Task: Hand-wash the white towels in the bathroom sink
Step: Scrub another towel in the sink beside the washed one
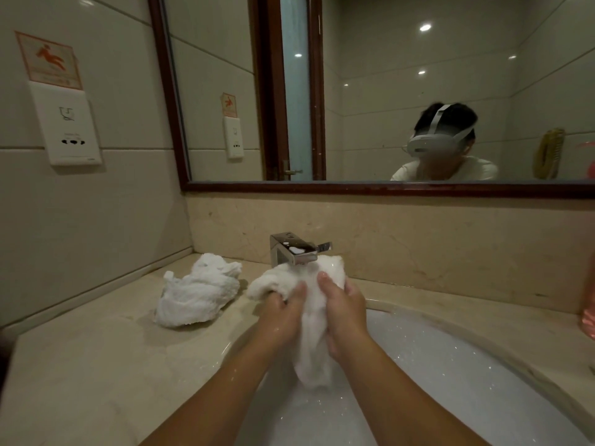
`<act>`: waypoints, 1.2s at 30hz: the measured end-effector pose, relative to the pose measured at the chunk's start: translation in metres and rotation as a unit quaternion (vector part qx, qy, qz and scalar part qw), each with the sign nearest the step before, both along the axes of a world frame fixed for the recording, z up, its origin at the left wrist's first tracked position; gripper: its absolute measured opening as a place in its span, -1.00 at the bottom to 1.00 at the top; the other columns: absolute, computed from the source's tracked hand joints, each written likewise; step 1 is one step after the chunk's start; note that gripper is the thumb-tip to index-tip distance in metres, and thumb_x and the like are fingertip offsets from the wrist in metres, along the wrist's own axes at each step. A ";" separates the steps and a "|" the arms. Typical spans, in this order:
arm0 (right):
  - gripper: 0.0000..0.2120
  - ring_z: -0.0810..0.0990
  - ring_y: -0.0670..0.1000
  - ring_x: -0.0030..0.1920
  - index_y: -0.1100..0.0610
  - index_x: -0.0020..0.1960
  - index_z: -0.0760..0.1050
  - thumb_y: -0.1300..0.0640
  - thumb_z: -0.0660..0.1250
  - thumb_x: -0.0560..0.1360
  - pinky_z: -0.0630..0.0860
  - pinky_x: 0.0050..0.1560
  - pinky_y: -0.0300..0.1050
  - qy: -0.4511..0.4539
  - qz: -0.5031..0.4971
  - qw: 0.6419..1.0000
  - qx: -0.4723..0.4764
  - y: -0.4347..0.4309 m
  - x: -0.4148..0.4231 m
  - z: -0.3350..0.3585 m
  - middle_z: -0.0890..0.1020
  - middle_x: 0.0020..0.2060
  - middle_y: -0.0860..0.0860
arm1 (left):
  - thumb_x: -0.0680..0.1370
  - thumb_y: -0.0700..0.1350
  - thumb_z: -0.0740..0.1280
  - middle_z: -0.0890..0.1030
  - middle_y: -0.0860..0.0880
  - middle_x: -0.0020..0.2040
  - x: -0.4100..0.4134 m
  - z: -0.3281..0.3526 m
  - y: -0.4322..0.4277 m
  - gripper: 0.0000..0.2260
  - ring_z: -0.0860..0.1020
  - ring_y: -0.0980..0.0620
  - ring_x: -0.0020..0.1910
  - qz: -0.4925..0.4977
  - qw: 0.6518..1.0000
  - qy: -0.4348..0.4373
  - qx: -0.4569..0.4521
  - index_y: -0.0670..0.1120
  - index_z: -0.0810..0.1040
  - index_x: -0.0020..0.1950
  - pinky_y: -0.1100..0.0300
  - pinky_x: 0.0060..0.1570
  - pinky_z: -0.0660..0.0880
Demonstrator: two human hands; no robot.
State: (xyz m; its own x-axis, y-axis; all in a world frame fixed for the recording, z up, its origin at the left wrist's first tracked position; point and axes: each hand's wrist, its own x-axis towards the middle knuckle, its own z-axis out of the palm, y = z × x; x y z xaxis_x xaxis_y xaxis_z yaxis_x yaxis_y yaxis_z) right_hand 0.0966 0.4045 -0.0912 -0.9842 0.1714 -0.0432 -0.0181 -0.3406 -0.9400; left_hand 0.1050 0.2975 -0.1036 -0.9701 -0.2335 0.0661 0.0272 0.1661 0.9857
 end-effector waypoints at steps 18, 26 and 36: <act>-0.40 0.79 0.23 -0.08 0.15 0.33 0.52 -0.03 0.62 0.39 0.73 -0.11 0.32 -0.043 -0.017 0.992 -0.113 -0.016 -0.017 -0.004 0.74 0.04 0.20 | 0.46 0.49 0.33 0.47 0.21 0.38 0.014 0.014 0.004 -0.16 0.54 -0.07 0.41 -0.102 0.991 -0.008 0.082 0.11 0.29 0.62 -0.08 0.29 0.56; -0.58 0.74 0.13 0.05 -0.07 0.37 0.41 0.14 0.41 0.57 0.74 0.01 0.19 0.004 0.012 1.000 0.013 -0.002 -0.009 -0.014 0.68 0.14 0.07 | 0.66 0.29 0.18 0.73 -0.09 0.08 -0.001 0.012 0.001 -0.53 0.73 -0.09 0.04 0.043 0.993 0.015 0.110 -0.01 0.55 0.35 -0.11 0.15 0.66; -0.40 0.71 0.14 0.01 -0.11 0.43 0.28 -0.05 0.54 0.54 0.74 -0.14 0.15 -0.023 0.030 0.999 -0.021 -0.001 0.001 -0.009 0.63 0.11 0.05 | 0.70 0.18 0.21 0.75 -0.08 -0.02 0.007 0.019 0.010 -0.69 0.74 -0.06 -0.02 0.026 0.997 0.034 0.069 0.02 0.65 0.09 -0.07 0.09 0.68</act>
State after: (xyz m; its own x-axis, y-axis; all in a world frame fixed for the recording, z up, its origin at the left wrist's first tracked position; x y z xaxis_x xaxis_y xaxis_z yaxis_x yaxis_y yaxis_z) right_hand 0.0972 0.4038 -0.0998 -0.9895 0.1086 -0.0951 0.0471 -0.3797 -0.9239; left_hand 0.1119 0.3075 -0.0845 -0.9511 -0.2939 0.0946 0.0890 0.0327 0.9955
